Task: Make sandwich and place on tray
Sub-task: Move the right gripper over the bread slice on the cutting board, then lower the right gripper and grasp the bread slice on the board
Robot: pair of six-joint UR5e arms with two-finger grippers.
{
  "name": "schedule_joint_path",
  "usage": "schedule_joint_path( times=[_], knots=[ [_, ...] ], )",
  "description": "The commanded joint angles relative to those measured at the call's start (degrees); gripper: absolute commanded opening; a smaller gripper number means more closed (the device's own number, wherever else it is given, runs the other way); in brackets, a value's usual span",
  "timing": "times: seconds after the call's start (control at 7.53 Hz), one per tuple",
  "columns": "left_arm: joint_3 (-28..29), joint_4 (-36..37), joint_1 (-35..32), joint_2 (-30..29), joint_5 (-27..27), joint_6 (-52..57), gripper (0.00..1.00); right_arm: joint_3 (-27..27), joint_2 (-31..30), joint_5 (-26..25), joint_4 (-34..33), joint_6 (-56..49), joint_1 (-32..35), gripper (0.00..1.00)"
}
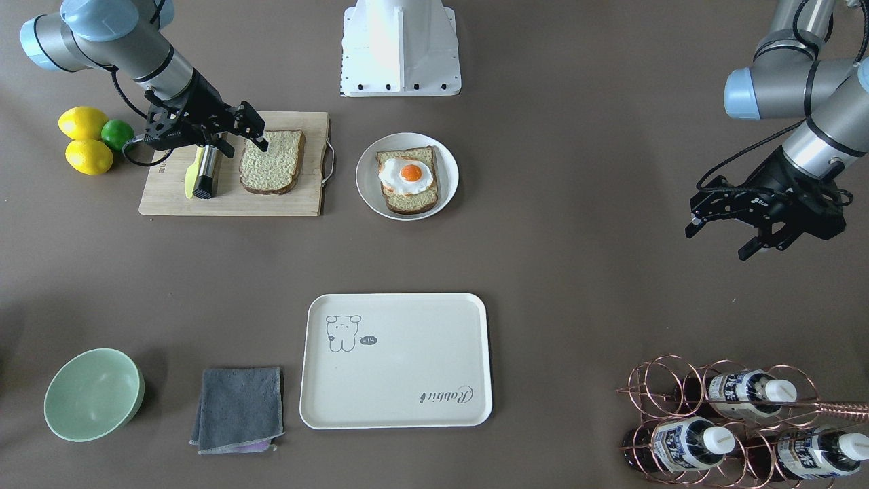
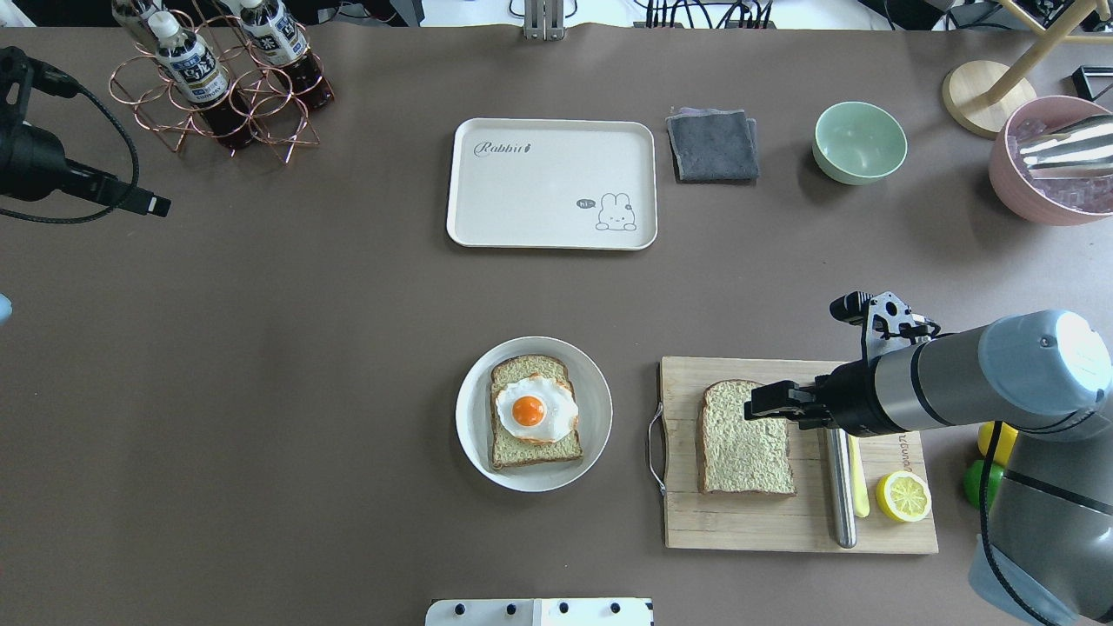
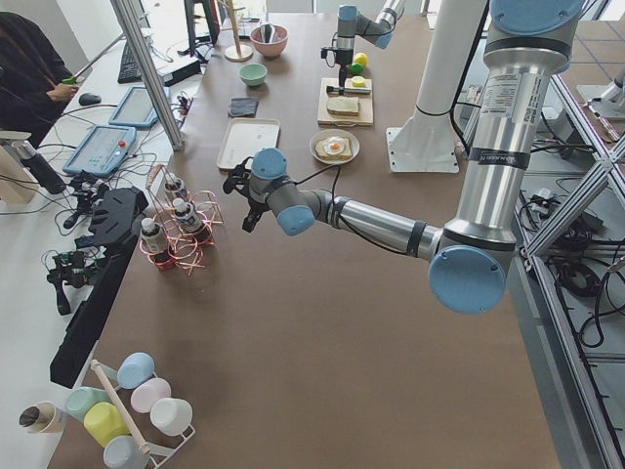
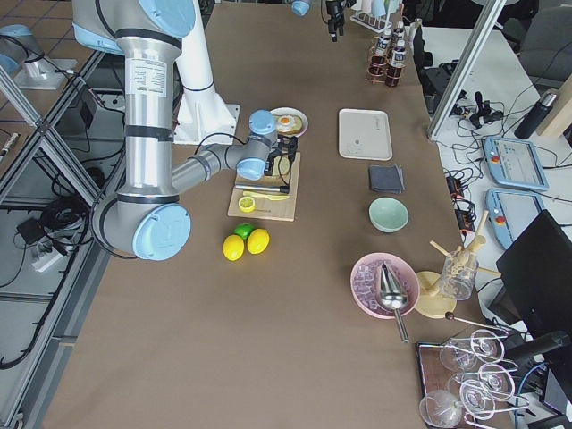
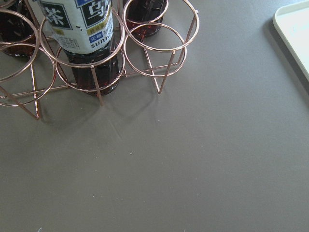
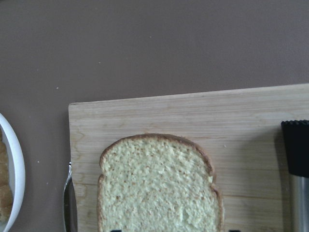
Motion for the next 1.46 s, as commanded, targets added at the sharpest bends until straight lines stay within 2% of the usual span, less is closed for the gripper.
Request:
schedule_joint_path(
  times=[0.0, 0.8, 0.93, 1.06, 1.33],
  knots=[
    [0.44, -0.09, -0.09, -0.03, -0.08, 0.09, 0.98, -0.43, -1.13, -1.79, -0.09, -0.30, -2.07, 0.79],
    [0.53, -2.72, -0.35, 1.11, -0.08, 0.17, 0.97, -1.14, -1.92, -3.21, -0.09, -0.22, -3.04, 0.70],
    [0.53, -2.72, -0.35, 1.11, -0.08, 0.09, 0.97, -1.14, -1.84, -3.30, -0.09, -0.04, -3.05, 0.50],
    [0.53, -2.72, -0.35, 1.20, -0.08, 0.26, 0.97, -1.14, -1.83, -3.30, -0.09, -0.04, -3.05, 0.39],
    [0.44, -2.72, -0.35, 1.20, -0.17, 0.26, 0.97, -1.23, -1.83, -4.35, -0.09, 0.22, -3.57, 0.34]
  ],
)
